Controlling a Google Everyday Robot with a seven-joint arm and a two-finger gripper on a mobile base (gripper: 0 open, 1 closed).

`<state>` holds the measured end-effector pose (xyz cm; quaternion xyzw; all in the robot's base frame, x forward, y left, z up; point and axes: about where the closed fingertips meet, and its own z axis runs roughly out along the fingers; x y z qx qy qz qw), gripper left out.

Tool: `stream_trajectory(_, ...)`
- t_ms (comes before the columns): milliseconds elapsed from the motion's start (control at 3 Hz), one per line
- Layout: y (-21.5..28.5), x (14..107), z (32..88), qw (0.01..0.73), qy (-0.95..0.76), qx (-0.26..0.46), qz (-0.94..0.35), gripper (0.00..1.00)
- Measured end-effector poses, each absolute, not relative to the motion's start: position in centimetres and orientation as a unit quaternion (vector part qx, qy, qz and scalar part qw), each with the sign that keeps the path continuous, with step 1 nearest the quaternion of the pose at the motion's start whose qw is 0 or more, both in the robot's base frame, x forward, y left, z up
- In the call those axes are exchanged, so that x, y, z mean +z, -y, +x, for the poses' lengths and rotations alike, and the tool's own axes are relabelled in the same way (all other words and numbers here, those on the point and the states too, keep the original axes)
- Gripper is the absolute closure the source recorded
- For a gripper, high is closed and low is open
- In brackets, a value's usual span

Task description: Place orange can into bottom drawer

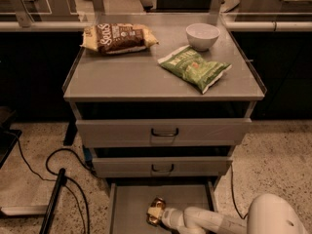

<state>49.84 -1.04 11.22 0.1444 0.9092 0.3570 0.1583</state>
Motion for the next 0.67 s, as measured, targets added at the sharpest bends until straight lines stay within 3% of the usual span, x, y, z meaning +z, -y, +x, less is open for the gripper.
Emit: stream_trajectory(667, 1.04, 11.22, 49.84, 0.158, -0.909, 0.357, 0.144, 0.58)
